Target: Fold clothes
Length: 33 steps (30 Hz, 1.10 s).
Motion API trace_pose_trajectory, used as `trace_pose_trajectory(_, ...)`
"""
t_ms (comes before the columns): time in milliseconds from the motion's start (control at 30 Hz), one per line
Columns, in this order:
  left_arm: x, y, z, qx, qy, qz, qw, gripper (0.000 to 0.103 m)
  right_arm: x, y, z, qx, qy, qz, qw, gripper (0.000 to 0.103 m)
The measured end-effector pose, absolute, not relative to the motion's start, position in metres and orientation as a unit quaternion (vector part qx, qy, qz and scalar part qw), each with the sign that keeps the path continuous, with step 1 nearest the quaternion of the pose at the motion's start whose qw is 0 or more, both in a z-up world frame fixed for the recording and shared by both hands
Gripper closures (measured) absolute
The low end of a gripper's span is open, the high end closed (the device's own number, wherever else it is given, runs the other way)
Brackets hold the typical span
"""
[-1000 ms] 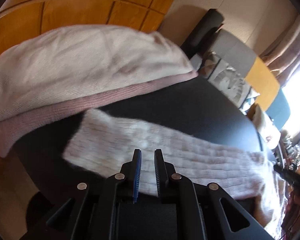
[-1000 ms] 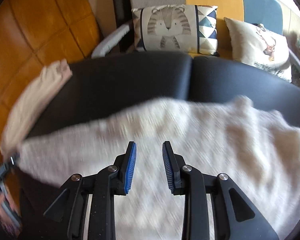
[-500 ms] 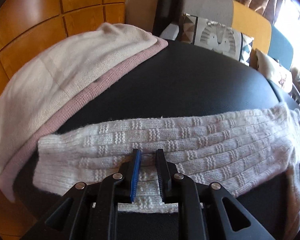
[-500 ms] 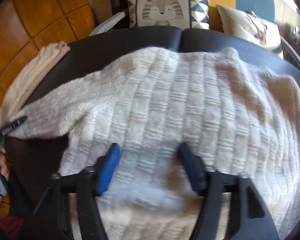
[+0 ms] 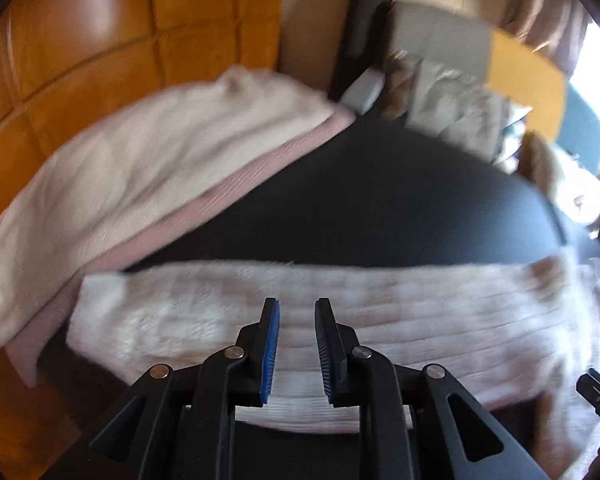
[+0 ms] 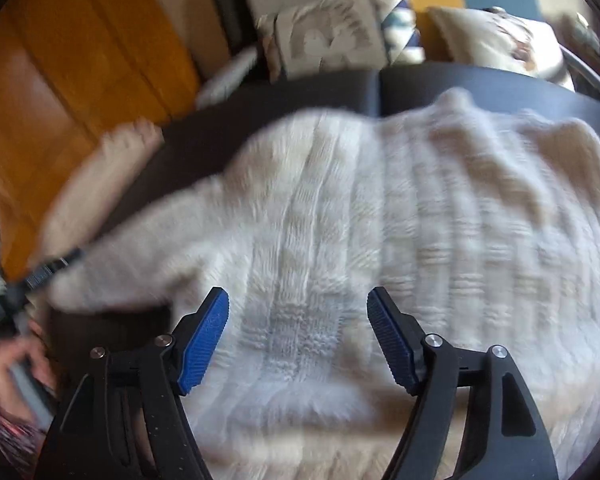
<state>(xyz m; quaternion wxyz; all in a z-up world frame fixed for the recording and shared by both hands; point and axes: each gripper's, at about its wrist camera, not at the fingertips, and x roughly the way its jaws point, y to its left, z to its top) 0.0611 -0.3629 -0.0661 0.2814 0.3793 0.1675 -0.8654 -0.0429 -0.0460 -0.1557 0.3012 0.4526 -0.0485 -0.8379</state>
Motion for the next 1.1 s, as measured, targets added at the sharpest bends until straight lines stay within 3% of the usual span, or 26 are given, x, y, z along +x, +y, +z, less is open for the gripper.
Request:
trace_pose_trajectory(233, 0.003, -0.262, -0.03, 0.357, 0.125, -0.915, 0.14, 0.084, -0.027, 0.048, -0.155, 0.429, -0.076, -0.88, 0.189, 0.028)
trace_pose_trajectory(400, -0.053, -0.18, -0.037, 0.398, 0.072, -0.913, 0.052, 0.084, -0.024, 0.1, -0.173, 0.448, -0.082, -0.881, 0.124, 0.028)
trace_pose_trajectory(567, -0.081, -0.126, -0.07, 0.448, 0.004, -0.893, 0.034, 0.084, -0.016, 0.131, -0.19, 0.464, -0.087, -0.875, 0.104, 0.028)
trace_pose_trajectory(667, -0.091, -0.12, -0.086, 0.461, -0.013, -0.887, 0.036, 0.083, -0.016, 0.126, -0.198, 0.468, -0.074, -0.874, 0.108, 0.028)
trace_pose_trajectory(867, -0.079, -0.13, -0.095, 0.438, -0.067, -0.895, 0.059, 0.067, -0.017, 0.096, -0.198, 0.467, -0.014, -0.871, 0.152, 0.028)
trace_pose_trajectory(1000, -0.073, -0.151, -0.098, 0.433, -0.056, -0.896, 0.073, 0.062, -0.028, 0.126, -0.17, 0.438, -0.085, -0.872, 0.201, 0.034)
trace_pose_trajectory(1100, -0.069, -0.163, -0.098, 0.427, -0.054, -0.9, 0.076, 0.059, -0.048, 0.181, -0.133, 0.389, -0.108, -0.901, 0.156, 0.034)
